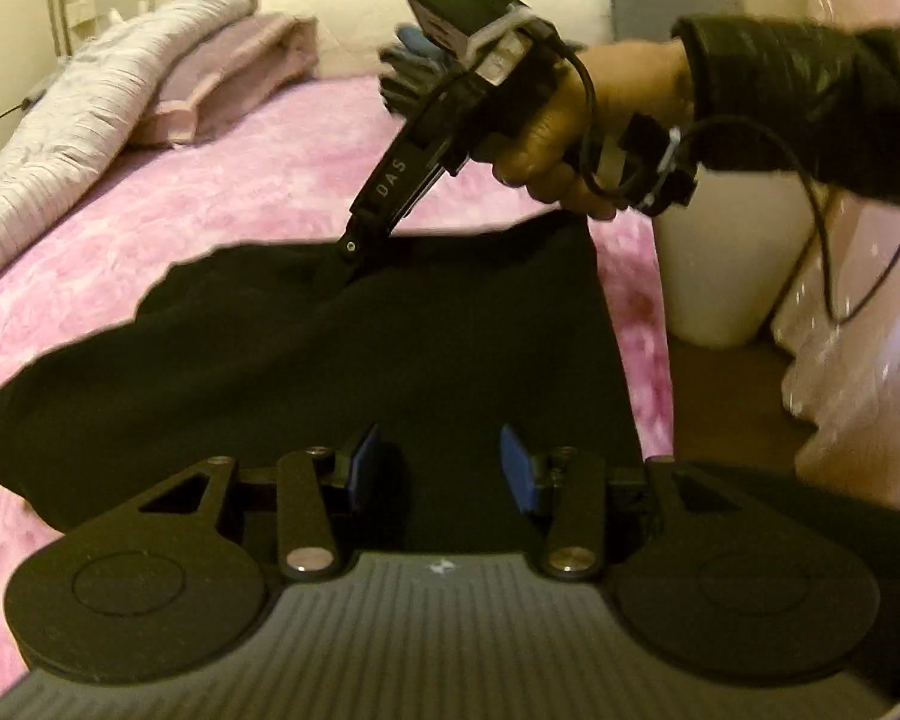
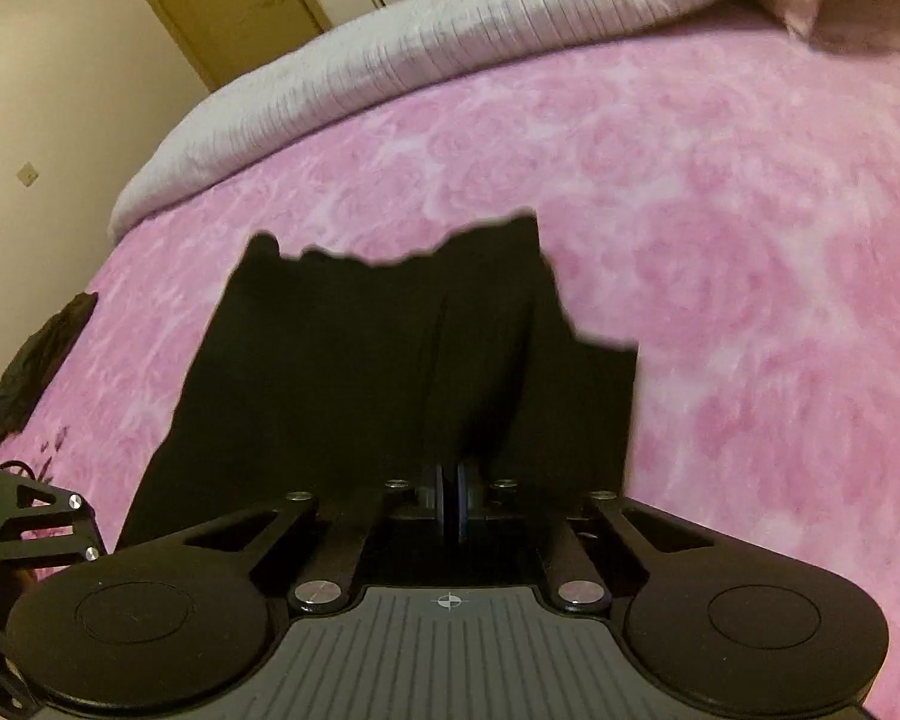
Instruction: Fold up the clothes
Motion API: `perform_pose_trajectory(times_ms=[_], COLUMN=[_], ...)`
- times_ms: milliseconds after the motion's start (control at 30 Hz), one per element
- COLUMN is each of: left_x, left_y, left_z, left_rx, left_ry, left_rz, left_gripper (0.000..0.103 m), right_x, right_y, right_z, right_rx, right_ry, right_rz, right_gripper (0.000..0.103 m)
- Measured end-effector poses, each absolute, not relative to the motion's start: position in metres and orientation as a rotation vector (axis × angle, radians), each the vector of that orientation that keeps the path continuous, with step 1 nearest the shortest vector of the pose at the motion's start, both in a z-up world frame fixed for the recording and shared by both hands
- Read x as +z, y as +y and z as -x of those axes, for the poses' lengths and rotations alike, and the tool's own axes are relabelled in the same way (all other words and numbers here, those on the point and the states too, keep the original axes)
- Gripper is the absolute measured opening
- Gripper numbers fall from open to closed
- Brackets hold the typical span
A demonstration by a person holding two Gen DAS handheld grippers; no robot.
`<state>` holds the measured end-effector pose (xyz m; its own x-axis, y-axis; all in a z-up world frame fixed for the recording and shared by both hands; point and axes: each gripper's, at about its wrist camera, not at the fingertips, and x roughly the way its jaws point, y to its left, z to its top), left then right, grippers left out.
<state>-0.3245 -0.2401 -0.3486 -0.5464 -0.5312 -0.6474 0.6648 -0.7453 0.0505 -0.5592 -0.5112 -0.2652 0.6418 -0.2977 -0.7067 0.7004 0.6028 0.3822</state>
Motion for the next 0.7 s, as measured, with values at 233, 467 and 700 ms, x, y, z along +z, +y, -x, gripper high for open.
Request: perform_pose_trajectory(times_ms=[233,467,700], left_x=[-0.365,-0.374,-0.366], left_y=[-0.263,-0.265,-0.273], left_z=[0.341,0.337,0.335], left_rx=[-2.255,-2.246,-2.252], left_ry=[0.286,0.315,0.357], left_rz=[-0.876,-0.848,-0.833], left_gripper=[0.04,0.043,0.042], right_x=[-0.276,-0.256,-0.239], right_y=[-0.542,-0.51,-0.408], right_z=[0.549,0.598,0.648], right_rx=[-0.603,-0.714,-0.908], right_ry=[0.725,0.534,0.416], right_rz=[-0.671,-0.736,-0.727], right_gripper=[0.002,0.025,0.054])
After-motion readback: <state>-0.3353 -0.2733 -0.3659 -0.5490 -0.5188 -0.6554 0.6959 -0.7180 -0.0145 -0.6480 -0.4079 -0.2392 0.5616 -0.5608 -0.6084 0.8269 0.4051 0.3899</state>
